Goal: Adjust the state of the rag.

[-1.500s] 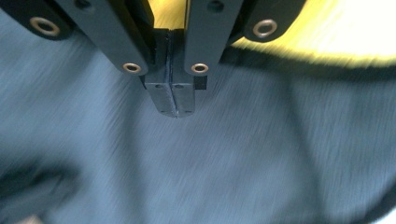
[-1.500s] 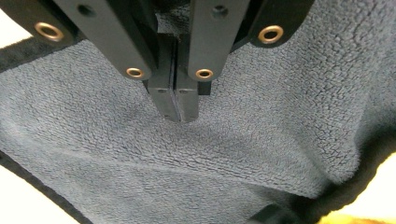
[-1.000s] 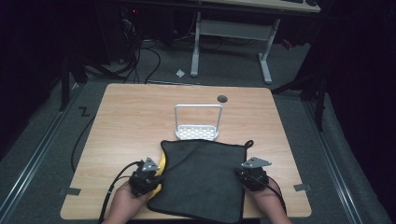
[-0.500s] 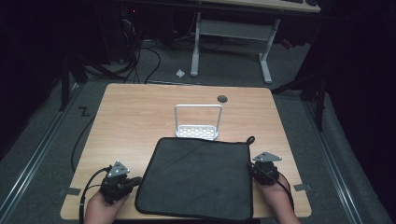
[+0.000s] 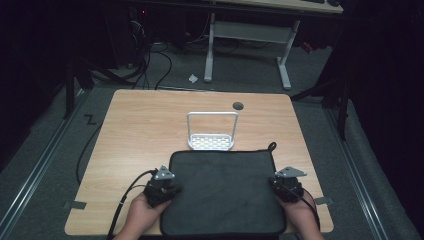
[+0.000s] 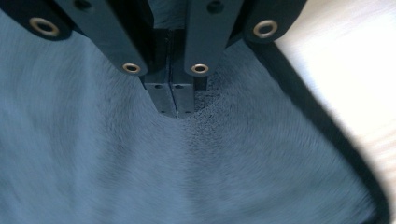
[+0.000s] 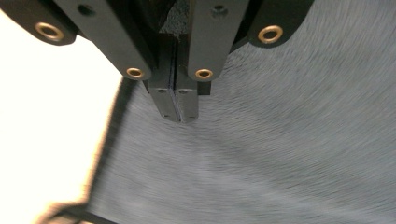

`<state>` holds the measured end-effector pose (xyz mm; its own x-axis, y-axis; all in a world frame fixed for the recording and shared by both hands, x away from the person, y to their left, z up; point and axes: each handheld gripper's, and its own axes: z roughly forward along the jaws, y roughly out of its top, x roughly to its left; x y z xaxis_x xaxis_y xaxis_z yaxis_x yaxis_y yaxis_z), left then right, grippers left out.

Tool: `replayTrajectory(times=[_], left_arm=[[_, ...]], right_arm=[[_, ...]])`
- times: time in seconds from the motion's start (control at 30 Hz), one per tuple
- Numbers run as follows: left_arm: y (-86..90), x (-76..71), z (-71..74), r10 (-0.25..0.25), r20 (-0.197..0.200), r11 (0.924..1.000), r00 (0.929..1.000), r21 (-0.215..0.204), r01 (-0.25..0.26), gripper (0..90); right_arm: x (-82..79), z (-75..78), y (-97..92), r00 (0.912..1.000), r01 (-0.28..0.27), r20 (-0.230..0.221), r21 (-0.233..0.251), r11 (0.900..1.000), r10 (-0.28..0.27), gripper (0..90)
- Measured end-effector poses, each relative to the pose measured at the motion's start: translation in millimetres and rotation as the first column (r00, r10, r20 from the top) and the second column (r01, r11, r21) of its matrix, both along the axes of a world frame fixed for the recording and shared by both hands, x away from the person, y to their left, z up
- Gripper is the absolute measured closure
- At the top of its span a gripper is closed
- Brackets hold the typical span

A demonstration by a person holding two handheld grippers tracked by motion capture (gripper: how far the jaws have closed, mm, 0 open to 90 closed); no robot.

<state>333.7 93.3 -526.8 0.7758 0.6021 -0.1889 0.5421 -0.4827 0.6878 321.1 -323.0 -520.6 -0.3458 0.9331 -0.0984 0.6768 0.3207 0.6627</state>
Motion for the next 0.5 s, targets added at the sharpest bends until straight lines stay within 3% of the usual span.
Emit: replayTrajectory(times=[0.1, 0.23, 0.3, 0.5], left_arm=[[-6.1, -3.6, -1.2, -0.016, 0.032, 0.9999, 0.9994, 0.003, 0.016, 89.3], [3.6, 6.9, -4.4, 0.019, 0.013, 0.999, 0.9997, -0.041, -0.018, 90.0], [7.3, 9.9, -4.9, 0.037, 0.027, 0.9985, 0.9989, -0.041, -0.036, 90.0], [14.4, 10.8, -6.0, 0.053, 0.01, 0.9967, 0.9985, -0.061, -0.053, 90.0]], right_arm=[[2.0, -0.2, -7.1, 0.9997, 0.023, 0.0, 0.017, 0.9996, -0.023, 90.0], [0.3, -1.2, -3.7, 0.9995, 0.029, 0.014, 0.004, 0.9996, -0.029, 90.0], [0.2, -1.3, -3.5, 0.9996, 0.027, 0.013, 0.013, 0.9996, -0.027, 90.0], [-1.3, -1.7, -2.8, 0.9997, 0.02, 0.011, 0.034, 0.9992, -0.02, 90.0]])
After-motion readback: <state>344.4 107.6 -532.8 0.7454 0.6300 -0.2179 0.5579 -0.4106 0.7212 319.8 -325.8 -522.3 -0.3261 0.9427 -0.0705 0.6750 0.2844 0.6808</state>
